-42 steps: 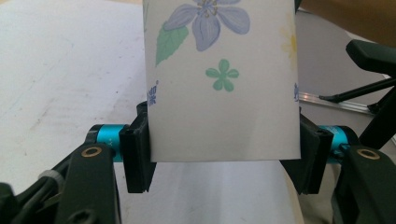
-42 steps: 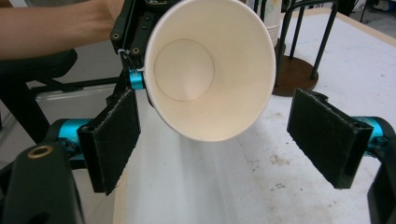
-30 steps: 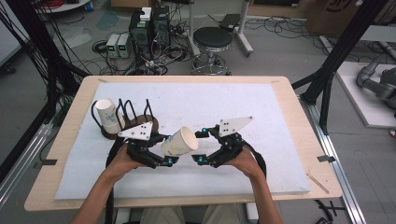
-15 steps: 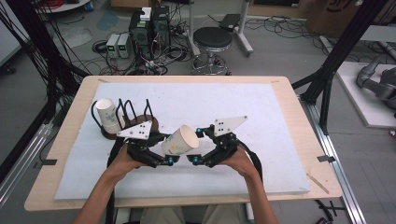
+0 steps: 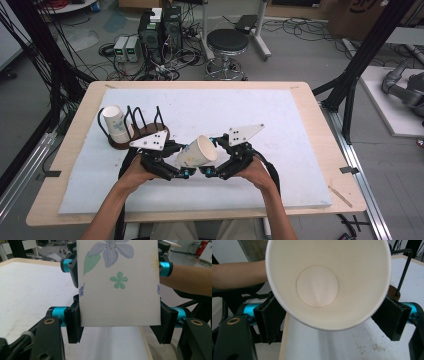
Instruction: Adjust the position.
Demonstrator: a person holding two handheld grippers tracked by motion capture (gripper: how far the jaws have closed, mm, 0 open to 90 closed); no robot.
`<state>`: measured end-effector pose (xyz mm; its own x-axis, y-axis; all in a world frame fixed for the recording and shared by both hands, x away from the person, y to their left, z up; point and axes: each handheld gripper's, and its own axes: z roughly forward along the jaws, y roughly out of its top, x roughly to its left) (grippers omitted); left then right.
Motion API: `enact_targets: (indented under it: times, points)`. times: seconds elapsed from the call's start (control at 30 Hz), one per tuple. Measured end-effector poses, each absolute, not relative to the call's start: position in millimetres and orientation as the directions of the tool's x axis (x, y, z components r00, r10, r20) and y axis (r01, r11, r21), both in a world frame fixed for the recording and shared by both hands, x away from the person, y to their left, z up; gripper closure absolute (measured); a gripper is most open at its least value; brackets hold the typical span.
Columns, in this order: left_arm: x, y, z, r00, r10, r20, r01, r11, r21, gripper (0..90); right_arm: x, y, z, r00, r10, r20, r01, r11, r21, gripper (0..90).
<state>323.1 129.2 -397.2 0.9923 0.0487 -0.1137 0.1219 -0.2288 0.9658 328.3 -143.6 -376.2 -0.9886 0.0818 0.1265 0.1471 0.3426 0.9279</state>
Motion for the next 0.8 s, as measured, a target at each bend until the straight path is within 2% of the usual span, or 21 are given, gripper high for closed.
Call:
enact_targets:
  times: [0.67, 0.8]
  points:
    - [321, 117, -398, 0.994, 0.014, -0.109, 0.109, -0.25, 0.962, 36.6, 330, -141, -375, -0.989, 0.04, 0.145, 0.15, 0.294, 0.944, 17.7]
    - [321, 117, -398, 0.994, 0.022, -0.108, 0.11, -0.254, 0.961, 36.6, 330, -142, -375, -0.988, 0.016, 0.155, 0.153, 0.282, 0.947, 23.2]
